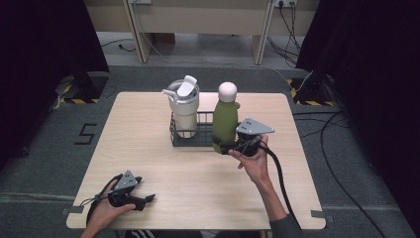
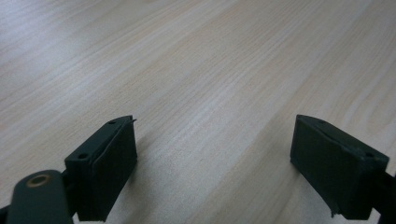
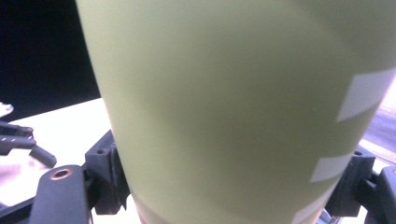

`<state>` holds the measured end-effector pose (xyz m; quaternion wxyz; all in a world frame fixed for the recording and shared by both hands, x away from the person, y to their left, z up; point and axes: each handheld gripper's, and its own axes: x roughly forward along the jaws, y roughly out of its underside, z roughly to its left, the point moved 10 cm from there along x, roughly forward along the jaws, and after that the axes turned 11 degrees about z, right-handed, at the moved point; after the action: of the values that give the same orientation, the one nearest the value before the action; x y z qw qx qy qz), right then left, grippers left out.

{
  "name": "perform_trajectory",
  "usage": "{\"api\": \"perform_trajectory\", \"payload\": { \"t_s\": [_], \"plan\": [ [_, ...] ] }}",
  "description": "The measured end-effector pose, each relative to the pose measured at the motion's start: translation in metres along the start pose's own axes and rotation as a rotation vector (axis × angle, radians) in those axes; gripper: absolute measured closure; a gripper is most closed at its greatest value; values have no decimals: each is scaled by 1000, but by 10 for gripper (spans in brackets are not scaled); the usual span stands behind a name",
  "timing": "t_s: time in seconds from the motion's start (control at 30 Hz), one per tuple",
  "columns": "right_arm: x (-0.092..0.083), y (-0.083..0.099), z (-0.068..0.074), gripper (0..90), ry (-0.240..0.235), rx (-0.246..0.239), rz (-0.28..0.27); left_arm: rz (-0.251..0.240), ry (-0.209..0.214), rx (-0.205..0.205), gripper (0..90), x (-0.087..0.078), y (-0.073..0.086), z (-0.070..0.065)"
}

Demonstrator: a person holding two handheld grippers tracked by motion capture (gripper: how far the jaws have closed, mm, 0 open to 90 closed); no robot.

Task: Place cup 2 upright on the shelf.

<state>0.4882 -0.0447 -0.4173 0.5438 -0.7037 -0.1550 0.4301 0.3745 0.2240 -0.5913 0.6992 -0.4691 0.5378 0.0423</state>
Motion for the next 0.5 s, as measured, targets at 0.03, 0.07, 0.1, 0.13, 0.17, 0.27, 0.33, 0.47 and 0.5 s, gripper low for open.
{"api": "perform_trajectory", "payload": {
  "t_s": [0.03, 0.07, 0.1, 0.13, 0.17, 0.27, 0.33, 0.47, 0.5],
  "plan": [
    [1, -2, -2, 211, 5, -1, 0, 0, 0, 0, 138, 0, 0, 0],
    [3, -4, -4, 210, 4, 3, 0, 0, 0, 0, 138, 0, 0, 0],
    [4, -6, -6, 211, 2, 7, -3, 0, 0, 0, 138, 0, 0, 0],
    [6, -8, -7, 211, 4, 10, -5, 0, 0, 0, 138, 0, 0, 0],
    [7, -10, -10, 211, 9, 12, -5, 0, 0, 0, 138, 0, 0, 0],
    [12, -16, -16, 211, 21, 18, -1, -2, 1, -3, 138, 0, 0, 0],
    [16, -20, -21, 211, 27, 21, -4, -2, 1, -3, 138, 0, 0, 0],
    [25, -27, -30, 211, 40, 29, -4, -2, 0, -1, 138, 0, 0, 0],
    [27, -28, -32, 210, 43, 30, -3, -2, 0, -1, 138, 0, 0, 0]
  ]
}}
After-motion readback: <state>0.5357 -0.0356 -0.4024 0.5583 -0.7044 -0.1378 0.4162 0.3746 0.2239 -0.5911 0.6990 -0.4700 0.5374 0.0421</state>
